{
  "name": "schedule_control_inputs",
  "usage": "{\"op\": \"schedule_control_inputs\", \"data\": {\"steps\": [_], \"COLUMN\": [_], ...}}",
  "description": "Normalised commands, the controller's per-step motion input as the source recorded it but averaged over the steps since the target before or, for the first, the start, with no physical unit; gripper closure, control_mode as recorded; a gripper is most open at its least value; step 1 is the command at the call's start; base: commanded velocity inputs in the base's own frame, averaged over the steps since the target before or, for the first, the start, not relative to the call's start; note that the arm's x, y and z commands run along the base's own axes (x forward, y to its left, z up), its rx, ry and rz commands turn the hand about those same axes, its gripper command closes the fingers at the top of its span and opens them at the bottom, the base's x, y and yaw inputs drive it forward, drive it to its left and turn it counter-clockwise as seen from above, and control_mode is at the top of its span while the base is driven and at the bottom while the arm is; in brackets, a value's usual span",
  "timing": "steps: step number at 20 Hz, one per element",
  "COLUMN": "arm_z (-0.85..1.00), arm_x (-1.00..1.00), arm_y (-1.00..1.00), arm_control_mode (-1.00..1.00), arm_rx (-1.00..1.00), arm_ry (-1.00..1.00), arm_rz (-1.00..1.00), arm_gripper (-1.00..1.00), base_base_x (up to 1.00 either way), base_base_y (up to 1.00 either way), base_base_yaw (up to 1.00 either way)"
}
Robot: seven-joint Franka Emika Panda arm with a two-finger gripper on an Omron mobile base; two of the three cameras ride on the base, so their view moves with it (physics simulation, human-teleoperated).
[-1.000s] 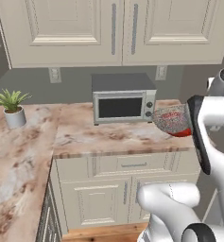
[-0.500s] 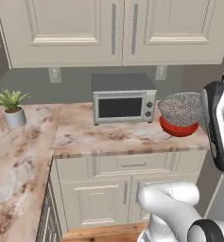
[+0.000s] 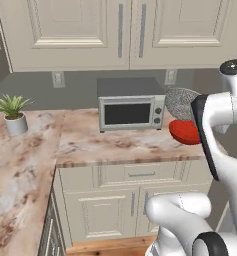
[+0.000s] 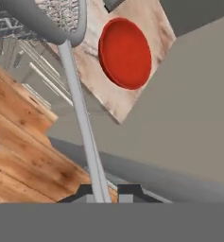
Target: Open the cabinet and setup a tea strainer by placing it in the bowl upright.
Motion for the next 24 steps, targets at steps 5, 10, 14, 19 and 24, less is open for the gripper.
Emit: {"op": "schedule_control_inputs", "data": {"steps": [5, 10, 14, 19, 24], "arm_z": [-0.11, -0.41, -0.46, -0.35, -0.33], "arm_x": [0.27, 0.22, 0.12, 0.30, 0.28], "arm_y": [0.00, 0.00, -0.11, -0.18, -0.09], "arm_control_mode": [-1.00, -1.00, -1.00, -1.00, -1.00], "arm_rx": [-0.12, -0.26, -0.32, -0.30, -0.37], "arm_ry": [-0.07, -0.19, -0.07, 0.08, 0.07], "arm_rz": [-0.63, -0.64, -0.61, -0.58, -0.51], "arm_gripper": [1.00, 1.00, 1.00, 1.00, 1.00], "base_base_x": [0.00, 0.00, 0.00, 0.00, 0.00], "base_base_y": [0.00, 0.00, 0.00, 0.00, 0.00], "base_base_yaw": [0.00, 0.00, 0.00, 0.00, 0.00]}}
